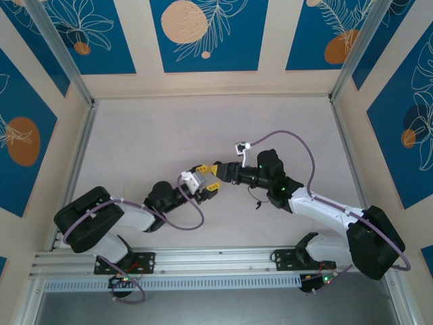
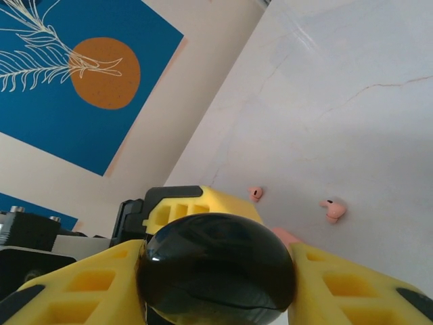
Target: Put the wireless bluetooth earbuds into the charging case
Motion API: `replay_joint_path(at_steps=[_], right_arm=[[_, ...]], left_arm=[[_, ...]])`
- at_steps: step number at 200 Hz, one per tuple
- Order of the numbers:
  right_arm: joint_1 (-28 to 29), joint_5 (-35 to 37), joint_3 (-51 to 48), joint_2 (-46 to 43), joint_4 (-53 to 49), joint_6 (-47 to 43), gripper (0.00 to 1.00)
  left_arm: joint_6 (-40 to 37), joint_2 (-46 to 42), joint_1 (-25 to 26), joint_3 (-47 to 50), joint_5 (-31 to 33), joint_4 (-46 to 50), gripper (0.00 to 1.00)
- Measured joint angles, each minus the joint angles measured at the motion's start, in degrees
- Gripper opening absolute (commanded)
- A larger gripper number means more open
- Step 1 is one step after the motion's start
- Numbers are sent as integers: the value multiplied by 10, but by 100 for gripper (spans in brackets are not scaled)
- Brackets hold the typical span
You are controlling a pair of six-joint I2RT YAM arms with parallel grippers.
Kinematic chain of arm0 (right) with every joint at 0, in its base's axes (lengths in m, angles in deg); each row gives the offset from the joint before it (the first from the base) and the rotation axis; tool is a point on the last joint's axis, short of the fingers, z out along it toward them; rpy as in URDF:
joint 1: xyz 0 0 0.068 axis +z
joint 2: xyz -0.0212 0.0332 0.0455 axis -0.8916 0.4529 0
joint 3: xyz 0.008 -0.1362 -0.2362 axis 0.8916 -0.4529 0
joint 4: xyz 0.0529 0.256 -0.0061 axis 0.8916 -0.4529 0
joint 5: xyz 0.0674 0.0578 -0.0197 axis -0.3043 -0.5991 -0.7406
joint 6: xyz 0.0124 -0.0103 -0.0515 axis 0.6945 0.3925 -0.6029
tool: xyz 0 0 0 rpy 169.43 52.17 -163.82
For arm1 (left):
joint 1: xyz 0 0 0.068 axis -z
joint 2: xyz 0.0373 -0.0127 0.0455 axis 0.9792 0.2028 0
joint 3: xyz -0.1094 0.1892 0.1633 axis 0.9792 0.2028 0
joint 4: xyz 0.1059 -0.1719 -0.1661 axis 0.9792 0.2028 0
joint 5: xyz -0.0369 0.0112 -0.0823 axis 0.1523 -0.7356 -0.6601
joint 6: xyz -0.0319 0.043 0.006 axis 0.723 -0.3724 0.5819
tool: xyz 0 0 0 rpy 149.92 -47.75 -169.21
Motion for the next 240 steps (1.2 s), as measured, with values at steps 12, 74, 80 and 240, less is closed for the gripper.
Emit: replay_joint_path(at_steps=[12, 74, 80, 240], right_arm=[[2, 3, -1, 0, 0, 0, 43], [12, 8, -3, 0, 8, 9, 43], [14, 9, -3, 0, 9, 9, 43], [-5, -7, -2, -45, -27, -103, 73]], left_arm=[[2, -4, 2, 0, 8, -1, 55], [15, -32, 5, 0, 42, -7, 49], [16, -32, 6, 0, 43, -8, 48], [21, -97, 5, 19, 20, 35, 14]])
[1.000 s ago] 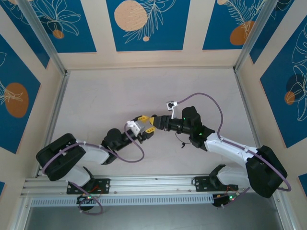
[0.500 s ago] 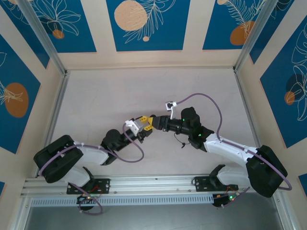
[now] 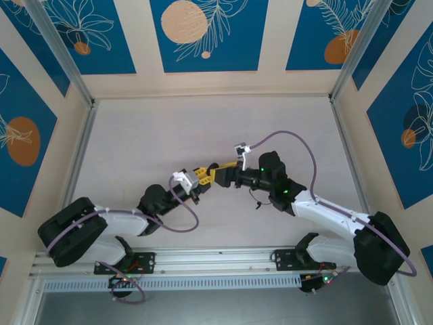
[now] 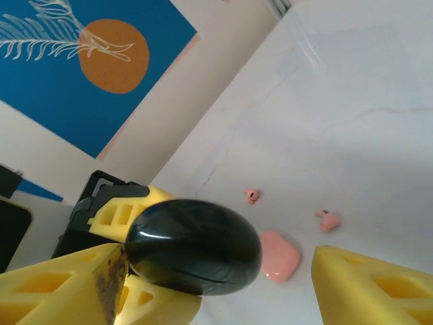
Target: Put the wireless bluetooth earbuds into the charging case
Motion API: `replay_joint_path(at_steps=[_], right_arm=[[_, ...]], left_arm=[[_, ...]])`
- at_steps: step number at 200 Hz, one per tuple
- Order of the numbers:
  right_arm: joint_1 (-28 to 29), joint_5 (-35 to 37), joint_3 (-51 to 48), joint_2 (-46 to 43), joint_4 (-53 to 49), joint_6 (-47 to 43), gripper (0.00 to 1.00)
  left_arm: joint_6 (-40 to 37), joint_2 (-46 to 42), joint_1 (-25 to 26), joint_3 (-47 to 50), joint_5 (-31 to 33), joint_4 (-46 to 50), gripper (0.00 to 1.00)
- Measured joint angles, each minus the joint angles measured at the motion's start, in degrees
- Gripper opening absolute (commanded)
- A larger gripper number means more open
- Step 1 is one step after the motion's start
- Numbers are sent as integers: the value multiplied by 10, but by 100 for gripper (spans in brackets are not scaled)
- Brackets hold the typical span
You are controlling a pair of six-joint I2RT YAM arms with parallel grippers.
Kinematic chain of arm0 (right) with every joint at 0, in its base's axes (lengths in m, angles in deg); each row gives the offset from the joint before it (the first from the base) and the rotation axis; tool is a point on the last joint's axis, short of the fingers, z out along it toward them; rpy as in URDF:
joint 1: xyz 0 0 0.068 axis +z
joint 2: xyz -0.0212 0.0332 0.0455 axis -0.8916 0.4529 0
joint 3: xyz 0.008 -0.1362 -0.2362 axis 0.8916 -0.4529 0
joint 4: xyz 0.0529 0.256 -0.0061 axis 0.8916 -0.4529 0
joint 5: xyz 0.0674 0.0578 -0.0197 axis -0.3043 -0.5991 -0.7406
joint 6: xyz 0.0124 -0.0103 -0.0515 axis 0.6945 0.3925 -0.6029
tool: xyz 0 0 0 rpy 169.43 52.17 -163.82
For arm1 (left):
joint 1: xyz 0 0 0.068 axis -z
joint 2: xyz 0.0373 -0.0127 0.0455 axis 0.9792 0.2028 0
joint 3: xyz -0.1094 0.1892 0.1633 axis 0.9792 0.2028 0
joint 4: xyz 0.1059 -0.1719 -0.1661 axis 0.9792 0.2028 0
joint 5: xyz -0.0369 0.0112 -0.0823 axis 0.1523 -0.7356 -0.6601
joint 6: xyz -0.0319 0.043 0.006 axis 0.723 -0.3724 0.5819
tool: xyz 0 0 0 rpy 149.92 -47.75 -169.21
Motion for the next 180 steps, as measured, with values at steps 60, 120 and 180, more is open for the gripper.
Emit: replay_joint_path(at_steps=[60, 120, 180], right_arm=[[-110, -197, 9, -53, -82, -266, 64], [-120, -335, 52, -50, -233, -565, 61], [-100, -362, 122, 2, -322, -670, 59]], left_arm=[[10, -88, -47, -1, -115, 103, 12], [10, -132, -64, -1, -250, 152, 12], [8, -149, -64, -2, -300, 176, 12]])
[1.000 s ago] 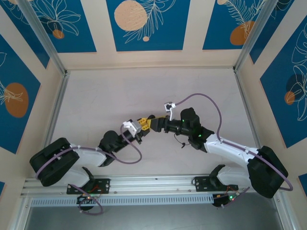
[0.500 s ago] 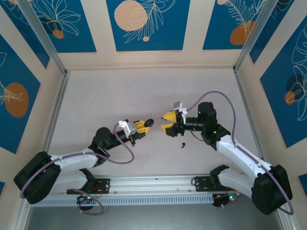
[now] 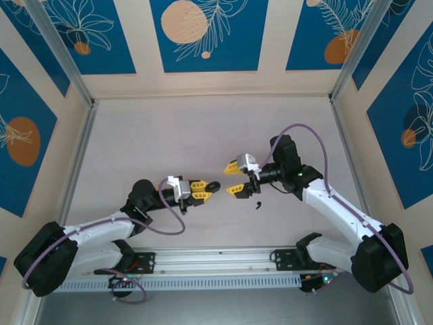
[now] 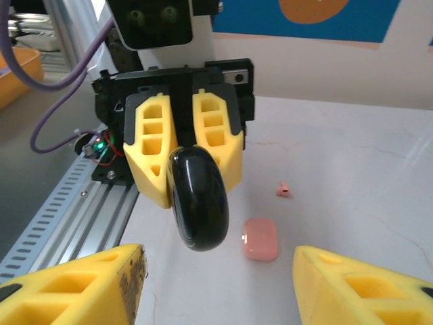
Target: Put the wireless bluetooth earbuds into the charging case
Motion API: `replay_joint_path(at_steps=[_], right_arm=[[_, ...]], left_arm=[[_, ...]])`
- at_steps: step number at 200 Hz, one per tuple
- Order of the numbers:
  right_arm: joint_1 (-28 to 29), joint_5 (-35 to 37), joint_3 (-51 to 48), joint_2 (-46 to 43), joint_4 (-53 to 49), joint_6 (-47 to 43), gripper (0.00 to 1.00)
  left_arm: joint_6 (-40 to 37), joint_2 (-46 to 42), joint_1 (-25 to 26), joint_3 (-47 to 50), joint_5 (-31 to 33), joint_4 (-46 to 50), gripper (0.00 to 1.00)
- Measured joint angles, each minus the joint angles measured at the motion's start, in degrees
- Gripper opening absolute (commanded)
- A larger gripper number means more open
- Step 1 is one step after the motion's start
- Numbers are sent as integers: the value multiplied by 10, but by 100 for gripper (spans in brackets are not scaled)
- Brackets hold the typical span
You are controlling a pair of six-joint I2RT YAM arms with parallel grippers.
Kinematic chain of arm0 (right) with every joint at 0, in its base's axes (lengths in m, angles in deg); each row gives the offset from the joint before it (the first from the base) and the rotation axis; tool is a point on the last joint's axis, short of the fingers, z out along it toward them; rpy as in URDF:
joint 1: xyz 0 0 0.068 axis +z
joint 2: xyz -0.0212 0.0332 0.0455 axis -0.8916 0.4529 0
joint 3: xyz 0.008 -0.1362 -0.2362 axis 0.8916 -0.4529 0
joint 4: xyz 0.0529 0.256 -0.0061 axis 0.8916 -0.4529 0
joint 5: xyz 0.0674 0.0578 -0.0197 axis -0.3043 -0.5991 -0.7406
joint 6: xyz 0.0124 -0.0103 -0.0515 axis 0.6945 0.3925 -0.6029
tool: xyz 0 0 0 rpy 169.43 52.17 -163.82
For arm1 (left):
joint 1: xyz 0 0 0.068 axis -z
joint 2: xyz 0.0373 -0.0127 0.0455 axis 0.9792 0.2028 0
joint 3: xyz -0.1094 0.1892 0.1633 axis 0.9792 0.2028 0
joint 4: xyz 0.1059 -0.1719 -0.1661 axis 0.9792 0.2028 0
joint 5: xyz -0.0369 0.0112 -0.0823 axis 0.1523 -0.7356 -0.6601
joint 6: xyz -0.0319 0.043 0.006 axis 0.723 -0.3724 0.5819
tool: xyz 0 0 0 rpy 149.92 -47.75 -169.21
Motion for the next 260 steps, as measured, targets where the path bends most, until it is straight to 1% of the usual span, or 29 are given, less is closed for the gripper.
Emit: replay_joint_path(at_steps=[42, 74, 105, 140, 160, 174, 184, 190, 198, 201, 202, 205, 206, 209, 210, 211, 214, 215, 219, 234, 260], right_arm=[[22, -15, 30, 34, -35, -34, 51], [35, -20, 46, 46, -52, -54, 49], [44, -26, 64, 69, -68, -68, 45], [55, -35, 83, 91, -91, -88, 35], [55, -38, 90, 95, -101, -100, 26], [55, -40, 94, 95, -106, -106, 20], [55, -40, 96, 95, -109, -111, 18], [55, -40, 96, 95, -111, -113, 18], [55, -38, 97, 95, -113, -114, 18], [55, -38, 97, 95, -113, -115, 18], [55, -38, 98, 95, -114, -115, 18], [55, -35, 98, 95, -115, -116, 18], [56, -34, 98, 95, -115, -116, 18], [56, -32, 98, 94, -116, -118, 18], [55, -31, 98, 94, -117, -117, 17], [55, -29, 98, 94, -118, -118, 18], [55, -25, 98, 94, -119, -118, 18], [55, -24, 98, 93, -120, -118, 18], [55, -17, 98, 92, -122, -119, 17], [57, 18, 98, 85, -127, -120, 18], [73, 125, 98, 59, -139, -122, 18]], left_arm=[[0, -6, 0, 0, -9, 3, 12], [0, -17, 0, -1, -9, 7, 12], [0, -20, 0, -1, -12, 10, 12], [0, -21, 0, -2, -16, 11, 12], [0, -23, 0, -2, -16, 13, 12], [0, -29, 0, -2, -17, 17, 17], [-2, -32, 0, -2, -17, 20, 22], [-5, -33, 0, -2, -16, 21, 26], [-9, -36, 0, -2, -14, 24, 36], [-9, -37, 0, -2, -12, 26, 42], [-11, -37, 0, -2, -11, 27, 42], [-12, -38, 0, -2, -10, 27, 49], [-10, -39, -1, -2, -9, 27, 49], [-17, -40, -1, -2, -6, 30, 55], [-18, -41, -1, -2, -5, 30, 55], [-16, -41, -1, -2, -5, 30, 57], [-16, -43, -2, -2, -2, 32, 59], [-19, -44, -2, -2, -1, 33, 62], [-17, -47, -2, -2, 1, 36, 64], [-31, -60, -3, -2, 14, 55, 66], [-77, -95, -2, -8, 39, 142, 65]])
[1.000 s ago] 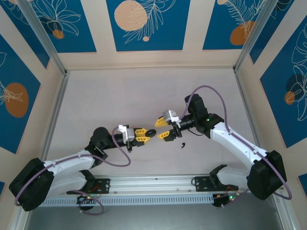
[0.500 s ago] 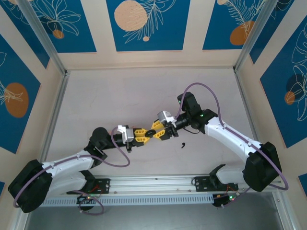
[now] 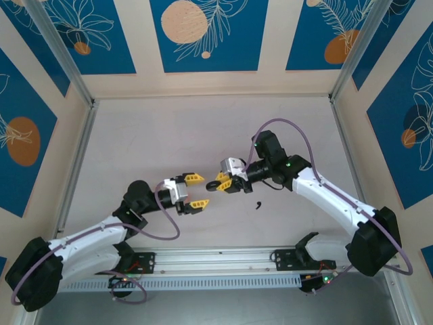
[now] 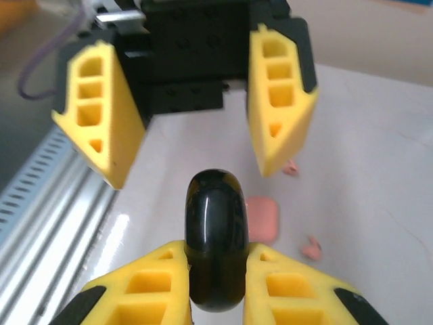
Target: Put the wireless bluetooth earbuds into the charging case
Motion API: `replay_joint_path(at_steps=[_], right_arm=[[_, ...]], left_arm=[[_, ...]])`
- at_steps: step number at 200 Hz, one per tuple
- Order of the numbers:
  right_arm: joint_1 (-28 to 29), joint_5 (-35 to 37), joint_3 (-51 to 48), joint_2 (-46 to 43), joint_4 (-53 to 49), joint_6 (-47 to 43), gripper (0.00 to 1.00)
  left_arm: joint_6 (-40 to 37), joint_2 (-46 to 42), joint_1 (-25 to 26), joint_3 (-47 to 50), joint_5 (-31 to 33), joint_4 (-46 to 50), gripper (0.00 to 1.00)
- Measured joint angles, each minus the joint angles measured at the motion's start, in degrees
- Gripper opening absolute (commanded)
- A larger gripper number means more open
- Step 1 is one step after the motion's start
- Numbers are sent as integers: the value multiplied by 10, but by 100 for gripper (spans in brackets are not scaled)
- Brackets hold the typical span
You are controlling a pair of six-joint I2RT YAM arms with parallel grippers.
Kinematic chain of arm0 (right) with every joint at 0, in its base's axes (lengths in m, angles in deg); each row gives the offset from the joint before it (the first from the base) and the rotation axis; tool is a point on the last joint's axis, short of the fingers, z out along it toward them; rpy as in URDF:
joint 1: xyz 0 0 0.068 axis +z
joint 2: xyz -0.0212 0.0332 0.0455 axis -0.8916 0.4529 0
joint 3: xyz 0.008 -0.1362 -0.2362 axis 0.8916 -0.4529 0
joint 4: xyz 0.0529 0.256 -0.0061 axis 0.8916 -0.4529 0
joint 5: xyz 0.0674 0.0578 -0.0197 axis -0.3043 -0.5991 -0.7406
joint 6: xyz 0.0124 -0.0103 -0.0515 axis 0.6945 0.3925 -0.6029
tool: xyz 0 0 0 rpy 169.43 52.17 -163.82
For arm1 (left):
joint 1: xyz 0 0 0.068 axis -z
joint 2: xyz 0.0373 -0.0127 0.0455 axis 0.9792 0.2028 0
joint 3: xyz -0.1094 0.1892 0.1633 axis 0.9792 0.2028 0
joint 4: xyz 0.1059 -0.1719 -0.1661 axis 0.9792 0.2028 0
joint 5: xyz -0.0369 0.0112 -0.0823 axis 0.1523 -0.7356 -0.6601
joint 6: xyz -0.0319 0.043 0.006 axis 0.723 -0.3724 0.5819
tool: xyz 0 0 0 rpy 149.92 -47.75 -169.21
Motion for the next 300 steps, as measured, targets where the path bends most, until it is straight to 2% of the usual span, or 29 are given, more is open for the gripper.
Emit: replay_joint_path(at_steps=[26, 46, 90, 153, 221, 267, 277, 300], right_arm=[[29, 111, 0, -9, -15, -14, 18], [49, 170, 0, -8, -32, -31, 17], [99, 231, 21, 19, -66, -60, 18], [121, 227, 41, 47, -71, -74, 18], [124, 196, 41, 52, -62, -75, 18], [123, 188, 41, 52, -50, -74, 18], [121, 188, 41, 52, -50, -71, 20], [108, 169, 28, 45, -31, -59, 38]], left_arm=[[-59, -20, 0, -27, 25, 110, 63], [-105, -21, 0, -52, 41, 193, 62], [-175, -12, 0, -87, 67, 320, 59], [-201, 13, 2, -97, 63, 369, 51], [-184, 16, 4, -97, 41, 341, 41], [-167, 16, 5, -97, 26, 319, 23], [-168, 16, 5, -96, 26, 320, 21], [-162, 13, 5, -95, 25, 311, 19]])
